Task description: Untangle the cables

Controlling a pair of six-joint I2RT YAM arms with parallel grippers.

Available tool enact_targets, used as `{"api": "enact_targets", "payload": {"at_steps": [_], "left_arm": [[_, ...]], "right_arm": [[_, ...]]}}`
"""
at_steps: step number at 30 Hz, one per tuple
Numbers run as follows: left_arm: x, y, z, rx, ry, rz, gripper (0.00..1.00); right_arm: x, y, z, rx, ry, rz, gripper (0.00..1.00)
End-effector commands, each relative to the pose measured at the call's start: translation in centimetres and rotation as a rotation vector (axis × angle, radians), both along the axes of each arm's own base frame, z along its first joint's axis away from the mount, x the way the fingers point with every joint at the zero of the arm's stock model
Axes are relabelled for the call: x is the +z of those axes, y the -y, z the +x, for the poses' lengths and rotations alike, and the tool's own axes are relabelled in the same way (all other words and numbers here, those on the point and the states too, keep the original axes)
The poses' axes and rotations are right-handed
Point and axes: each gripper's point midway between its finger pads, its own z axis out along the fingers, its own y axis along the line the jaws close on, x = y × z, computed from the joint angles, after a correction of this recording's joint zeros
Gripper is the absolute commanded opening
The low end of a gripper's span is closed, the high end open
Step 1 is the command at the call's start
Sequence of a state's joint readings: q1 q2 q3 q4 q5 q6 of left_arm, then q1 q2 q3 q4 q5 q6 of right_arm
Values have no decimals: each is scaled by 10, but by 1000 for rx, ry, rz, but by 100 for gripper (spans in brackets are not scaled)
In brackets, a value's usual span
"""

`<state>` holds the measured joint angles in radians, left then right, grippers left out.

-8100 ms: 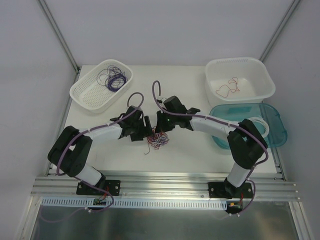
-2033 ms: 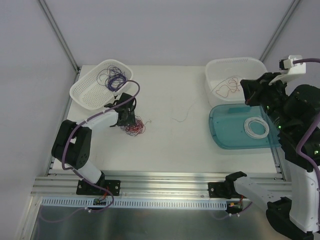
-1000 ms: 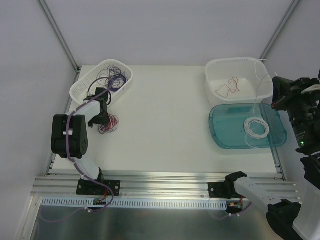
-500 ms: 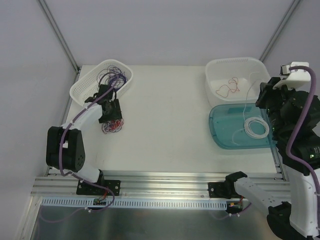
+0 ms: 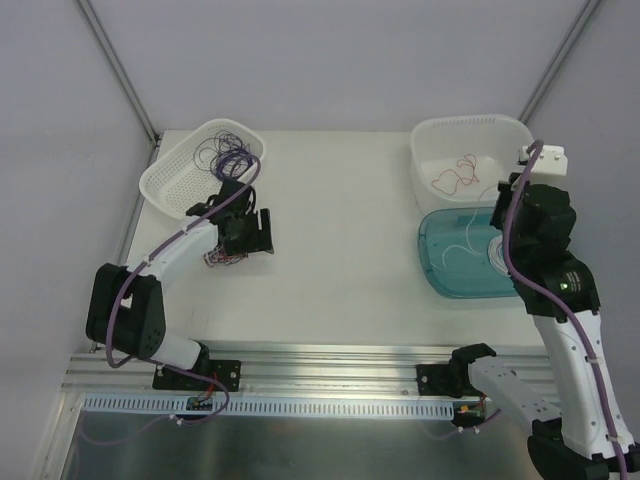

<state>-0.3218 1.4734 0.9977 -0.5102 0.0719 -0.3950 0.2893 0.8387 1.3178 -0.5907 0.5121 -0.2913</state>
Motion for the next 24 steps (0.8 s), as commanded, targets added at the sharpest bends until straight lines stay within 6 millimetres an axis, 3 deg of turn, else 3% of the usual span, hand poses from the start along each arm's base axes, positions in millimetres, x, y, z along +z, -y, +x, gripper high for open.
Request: {"api": "enact_targets", "payload": {"at_steps": [1, 3, 5, 6, 7, 8, 9, 10, 11, 12, 15, 17, 21, 24], "left_arm": [[30, 8, 0, 5, 81, -66, 69], [39, 5, 0, 4, 118, -61, 73], [46, 1, 0, 5, 150, -51, 76], [47, -1, -1, 7, 158, -41, 78], [45, -6, -1, 16, 165, -18, 81], [44, -15, -3, 34, 175, 13, 82], [45, -16, -3, 34, 181, 11, 82], [45, -21, -3, 58, 186, 27, 83], [42, -32, -4, 92, 179, 43, 84], [42, -37, -5, 119, 183, 44, 84], [35, -60, -7, 199, 164, 65, 87], [30, -71, -9, 235, 151, 76, 89], [21, -96, -10, 322, 123, 110, 90], [9, -107, -9, 361, 83, 136, 90]], "right_arm": [[-32, 13, 11, -97, -25, 74, 1], [-73, 10, 20, -104, -109, 147, 1], [-101, 19, 26, -167, -160, 238, 1], [-133, 19, 31, -177, -246, 258, 1], [-148, 31, 31, -243, -272, 310, 2], [-187, 39, 30, -319, -374, 430, 12], [-187, 39, 30, -320, -375, 432, 20], [-203, 34, 30, -328, -437, 491, 30], [-207, 36, 29, -342, -456, 510, 44], [-209, 33, 29, -341, -477, 521, 71], [-206, 26, 28, -324, -517, 549, 96], [-196, 23, 25, -304, -510, 559, 100], [-173, 6, 27, -180, -469, 573, 97], [-159, -19, 28, -27, -459, 555, 97]]}}
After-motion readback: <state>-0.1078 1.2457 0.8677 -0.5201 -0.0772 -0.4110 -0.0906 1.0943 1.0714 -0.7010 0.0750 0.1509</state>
